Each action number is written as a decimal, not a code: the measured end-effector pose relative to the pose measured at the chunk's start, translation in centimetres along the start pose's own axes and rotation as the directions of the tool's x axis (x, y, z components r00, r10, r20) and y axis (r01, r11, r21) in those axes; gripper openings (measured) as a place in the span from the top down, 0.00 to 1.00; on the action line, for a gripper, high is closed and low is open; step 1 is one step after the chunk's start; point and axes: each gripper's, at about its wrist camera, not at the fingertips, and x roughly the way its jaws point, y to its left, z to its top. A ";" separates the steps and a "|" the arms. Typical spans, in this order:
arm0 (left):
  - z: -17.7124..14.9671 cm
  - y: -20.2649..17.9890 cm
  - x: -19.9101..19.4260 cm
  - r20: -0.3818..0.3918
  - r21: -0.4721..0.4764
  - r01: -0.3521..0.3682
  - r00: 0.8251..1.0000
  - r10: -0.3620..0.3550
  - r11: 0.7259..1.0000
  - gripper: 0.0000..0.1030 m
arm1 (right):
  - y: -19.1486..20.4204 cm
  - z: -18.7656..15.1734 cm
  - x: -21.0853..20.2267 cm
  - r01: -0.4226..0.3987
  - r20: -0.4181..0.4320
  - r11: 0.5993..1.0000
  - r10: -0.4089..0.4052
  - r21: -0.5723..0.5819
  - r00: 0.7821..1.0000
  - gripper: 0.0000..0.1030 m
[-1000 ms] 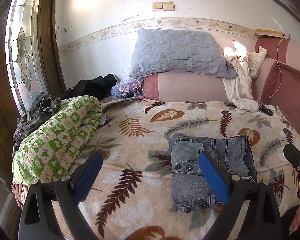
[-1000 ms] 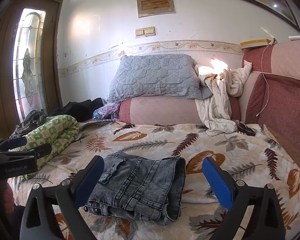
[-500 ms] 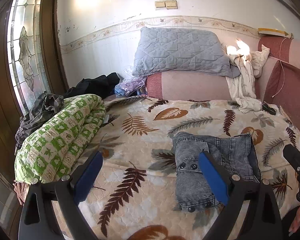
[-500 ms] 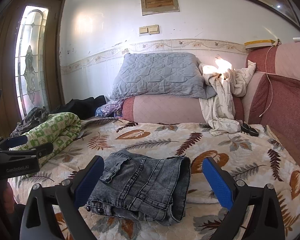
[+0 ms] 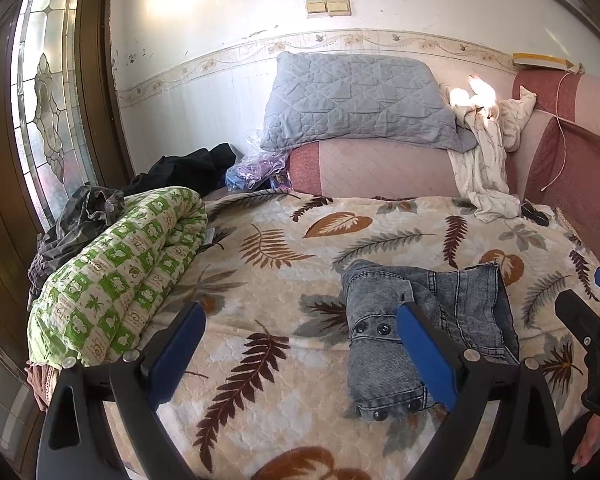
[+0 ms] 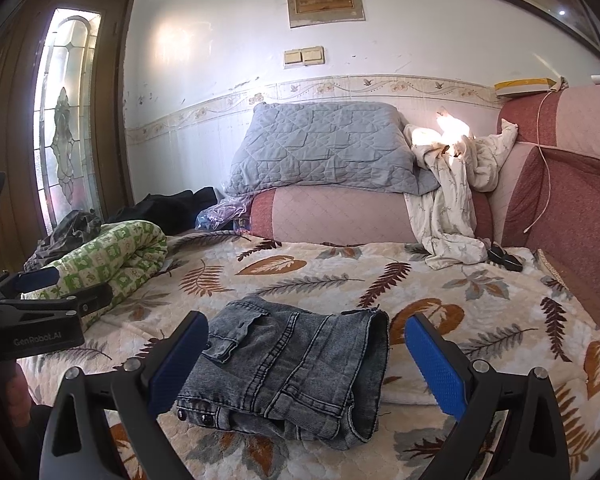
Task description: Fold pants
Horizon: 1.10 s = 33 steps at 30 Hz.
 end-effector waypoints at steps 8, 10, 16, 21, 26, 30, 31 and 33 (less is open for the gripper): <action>-0.1 0.0 0.1 -0.008 0.001 0.012 1.000 -0.012 1.000 0.06 | 0.1 -0.1 0.2 -0.006 -0.010 1.000 0.006 0.007 1.000 0.03; -0.1 0.0 0.0 -0.007 0.001 0.016 1.000 -0.016 1.000 0.06 | 0.1 -0.2 0.3 -0.005 -0.012 1.000 0.006 0.004 1.000 0.03; 0.0 0.0 0.0 -0.005 0.000 0.028 1.000 -0.028 1.000 0.06 | 0.4 -0.3 0.5 -0.011 -0.017 1.000 0.011 -0.002 1.000 0.03; -0.1 -0.2 -0.1 0.000 0.012 0.032 1.000 -0.032 0.999 0.06 | 0.6 -0.4 0.8 -0.015 -0.024 1.000 0.015 -0.013 1.000 0.03; -0.1 -0.2 -0.1 0.002 0.011 0.030 1.000 -0.030 0.999 0.06 | 0.8 -0.4 1.0 -0.020 -0.030 1.000 0.019 -0.017 0.999 0.03; 0.1 -0.1 -0.3 0.007 0.008 0.031 0.999 -0.031 0.999 0.06 | 1.0 -0.2 1.0 -0.024 -0.028 0.999 0.023 -0.027 0.999 0.03; 0.1 -0.1 -0.3 0.007 0.007 0.033 0.999 -0.033 0.999 0.06 | 1.1 -0.2 1.0 -0.025 -0.027 0.999 0.024 -0.028 0.999 0.03; 0.2 0.0 -0.4 0.009 0.006 0.033 0.999 -0.033 0.999 0.06 | 1.3 -0.1 1.1 -0.028 -0.029 0.999 0.027 -0.034 0.999 0.03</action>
